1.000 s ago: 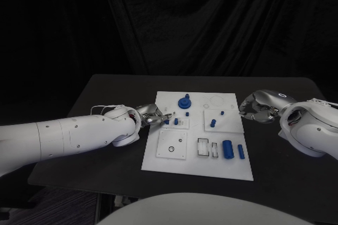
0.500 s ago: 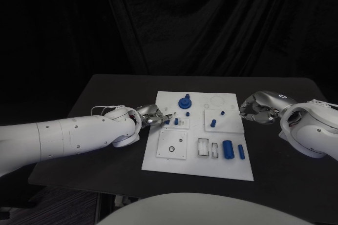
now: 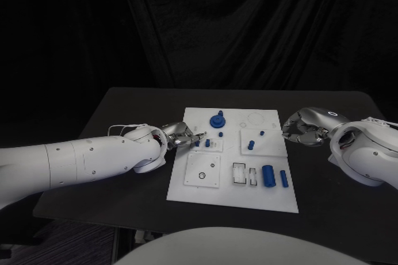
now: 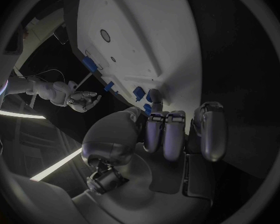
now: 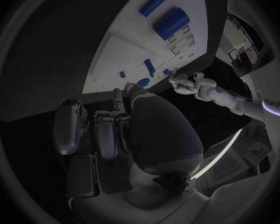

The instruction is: Assemble the parts on the task board

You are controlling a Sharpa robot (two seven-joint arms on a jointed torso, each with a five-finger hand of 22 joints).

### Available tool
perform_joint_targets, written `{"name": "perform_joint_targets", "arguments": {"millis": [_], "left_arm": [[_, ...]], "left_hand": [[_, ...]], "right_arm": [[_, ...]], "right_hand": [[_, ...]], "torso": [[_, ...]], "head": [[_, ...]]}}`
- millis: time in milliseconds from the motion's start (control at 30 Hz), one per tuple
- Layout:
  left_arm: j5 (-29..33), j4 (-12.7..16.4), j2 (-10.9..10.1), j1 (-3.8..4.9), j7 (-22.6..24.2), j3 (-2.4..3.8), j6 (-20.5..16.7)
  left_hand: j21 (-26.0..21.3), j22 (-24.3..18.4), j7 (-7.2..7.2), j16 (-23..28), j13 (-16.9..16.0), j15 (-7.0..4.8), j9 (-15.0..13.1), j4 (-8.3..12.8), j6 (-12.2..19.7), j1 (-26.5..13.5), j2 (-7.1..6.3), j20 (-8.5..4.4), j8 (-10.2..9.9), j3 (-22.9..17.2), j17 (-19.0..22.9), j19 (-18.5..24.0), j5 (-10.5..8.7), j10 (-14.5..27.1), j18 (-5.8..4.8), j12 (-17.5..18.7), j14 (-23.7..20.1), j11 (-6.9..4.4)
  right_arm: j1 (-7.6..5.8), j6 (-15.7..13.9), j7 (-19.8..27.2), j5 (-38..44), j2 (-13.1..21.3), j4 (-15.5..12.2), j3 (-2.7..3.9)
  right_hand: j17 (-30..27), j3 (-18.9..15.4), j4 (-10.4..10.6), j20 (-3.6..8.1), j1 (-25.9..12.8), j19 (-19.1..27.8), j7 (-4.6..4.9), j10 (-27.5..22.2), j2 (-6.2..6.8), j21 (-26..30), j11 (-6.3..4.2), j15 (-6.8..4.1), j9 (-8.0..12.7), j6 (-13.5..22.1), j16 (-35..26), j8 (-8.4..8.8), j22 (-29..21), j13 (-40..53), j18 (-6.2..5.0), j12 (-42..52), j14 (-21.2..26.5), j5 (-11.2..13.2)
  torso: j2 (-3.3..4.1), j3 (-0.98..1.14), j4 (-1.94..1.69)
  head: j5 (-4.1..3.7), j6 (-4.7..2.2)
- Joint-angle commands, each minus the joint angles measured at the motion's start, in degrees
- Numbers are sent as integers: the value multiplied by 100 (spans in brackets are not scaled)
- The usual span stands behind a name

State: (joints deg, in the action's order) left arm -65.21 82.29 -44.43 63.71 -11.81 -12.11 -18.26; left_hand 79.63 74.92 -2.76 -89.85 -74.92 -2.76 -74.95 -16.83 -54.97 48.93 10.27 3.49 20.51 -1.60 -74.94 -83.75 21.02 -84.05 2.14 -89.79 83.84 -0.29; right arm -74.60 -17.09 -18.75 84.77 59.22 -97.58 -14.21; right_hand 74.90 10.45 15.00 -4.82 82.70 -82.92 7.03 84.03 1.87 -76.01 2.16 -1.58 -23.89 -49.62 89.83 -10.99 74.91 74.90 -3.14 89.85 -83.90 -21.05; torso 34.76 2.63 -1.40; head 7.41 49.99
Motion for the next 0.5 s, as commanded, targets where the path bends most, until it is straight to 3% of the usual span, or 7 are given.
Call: {"name": "perform_joint_targets", "arguments": {"millis": [33, 333, 500], "left_arm": [[21, 4, 0, -10, 134, 3, -138], [21, -2, -9, -11, 108, 3, -138], [21, 3, -48, -11, 213, 3, -351]], "left_hand": [[20, 1169, 3, -15, -1508, -43, -121, -2, 31, 38, 47, -22, 32, 23, -1506, -12, 31, -595, 44, -21, 616, -44], [28, 1171, 5, -15, -1508, -43, -126, -3, 26, 42, 65, -22, 46, 24, -1506, -17, 24, -595, 42, -21, 616, -45], [41, 1176, 7, -15, -1508, -45, -134, 6, 38, 75, 35, -24, 69, 47, -1506, -26, 18, -595, 39, -21, 616, -46]], "right_arm": [[14, 31, -96, 18, 14, -13, 3], [14, 31, -94, 18, 9, -12, 3], [14, -17, -80, 18, 21, -14, 3]], "right_hand": [[1510, 33, -3, -1, 61, 28, -11, 597, 13, 36, -14, 7, 6, -17, 17, 35, 1049, 1510, -32, 15, -610, -39], [1510, 36, -5, 1, 63, 26, -13, 597, 12, 33, -20, 3, 8, -12, 17, 38, 1051, 1510, -32, 15, -610, -40], [1510, 36, -5, 1, 63, 26, -13, 597, 12, 33, -20, 3, 8, -12, 17, 38, 1051, 1510, -32, 15, -610, -40]], "torso": [[1, -1, 2], [3, 0, 5], [2, 1, -4]], "head": [[4, 1], [9, 1], [6, 1]]}}
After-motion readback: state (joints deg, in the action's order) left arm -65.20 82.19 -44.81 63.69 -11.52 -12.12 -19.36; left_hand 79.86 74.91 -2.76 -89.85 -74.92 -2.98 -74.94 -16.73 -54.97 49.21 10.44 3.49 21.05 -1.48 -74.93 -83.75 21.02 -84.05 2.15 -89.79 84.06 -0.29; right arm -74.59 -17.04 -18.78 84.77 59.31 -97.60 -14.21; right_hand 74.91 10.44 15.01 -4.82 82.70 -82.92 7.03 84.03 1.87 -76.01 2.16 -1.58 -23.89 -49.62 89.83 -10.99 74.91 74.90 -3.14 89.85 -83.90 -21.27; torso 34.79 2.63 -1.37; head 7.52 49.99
